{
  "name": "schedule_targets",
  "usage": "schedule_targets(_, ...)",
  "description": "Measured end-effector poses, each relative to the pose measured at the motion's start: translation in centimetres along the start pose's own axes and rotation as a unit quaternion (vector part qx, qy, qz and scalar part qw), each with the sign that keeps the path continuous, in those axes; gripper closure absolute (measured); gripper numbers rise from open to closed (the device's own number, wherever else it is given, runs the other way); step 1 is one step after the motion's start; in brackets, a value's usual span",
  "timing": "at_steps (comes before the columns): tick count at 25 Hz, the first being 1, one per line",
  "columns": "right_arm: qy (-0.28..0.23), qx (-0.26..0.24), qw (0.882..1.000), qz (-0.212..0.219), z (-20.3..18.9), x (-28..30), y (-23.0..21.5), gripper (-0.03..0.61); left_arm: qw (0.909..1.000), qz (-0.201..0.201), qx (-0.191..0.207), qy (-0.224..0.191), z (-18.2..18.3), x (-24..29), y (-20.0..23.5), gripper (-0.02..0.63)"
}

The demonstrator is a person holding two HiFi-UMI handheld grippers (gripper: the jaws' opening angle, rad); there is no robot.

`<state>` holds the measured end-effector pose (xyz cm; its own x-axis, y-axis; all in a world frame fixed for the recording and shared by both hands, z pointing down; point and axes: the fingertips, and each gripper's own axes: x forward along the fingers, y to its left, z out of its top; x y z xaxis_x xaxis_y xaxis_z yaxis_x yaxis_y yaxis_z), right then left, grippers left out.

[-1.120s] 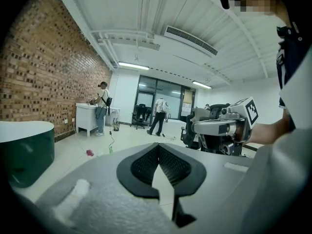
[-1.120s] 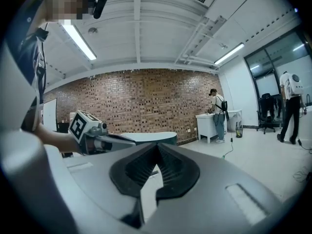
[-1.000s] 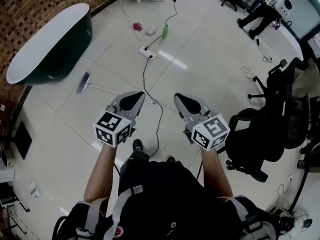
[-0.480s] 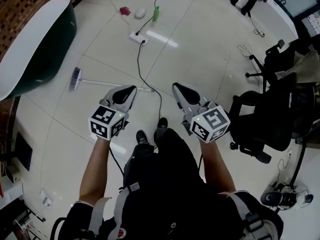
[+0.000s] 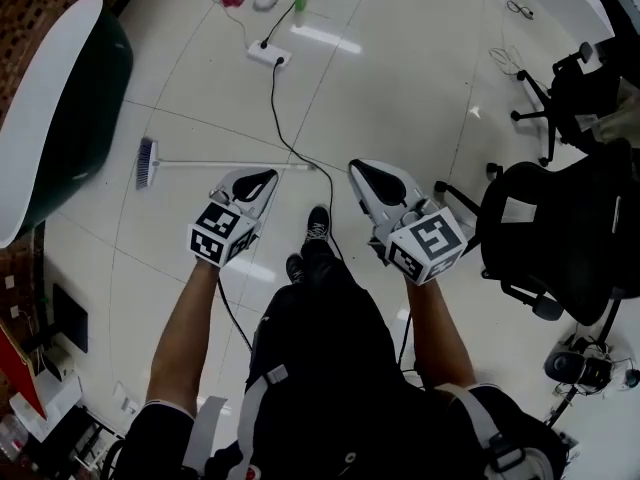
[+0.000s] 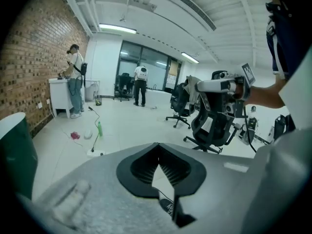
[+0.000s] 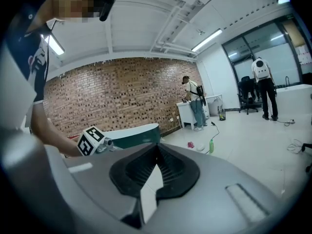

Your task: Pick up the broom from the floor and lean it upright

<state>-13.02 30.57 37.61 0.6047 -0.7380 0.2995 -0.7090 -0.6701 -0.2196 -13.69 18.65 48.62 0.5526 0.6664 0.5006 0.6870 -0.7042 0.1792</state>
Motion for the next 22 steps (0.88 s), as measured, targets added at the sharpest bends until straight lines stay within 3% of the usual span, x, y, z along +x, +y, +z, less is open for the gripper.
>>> schedule_targets(10,-0.015,0.036,0.998,-0.041,-8.8,5.4,-11.0,0.572,0.9928,-0.08,0.024,0.086,-8.9,13.9,3.8,0.612)
schedule_targets(22,-0.009,0.056,0.994,-0.092,-23.5,10.6,-15.4,0.572,0.9686,-0.156,0.087,0.173,-31.8,29.1,8.5,0.612)
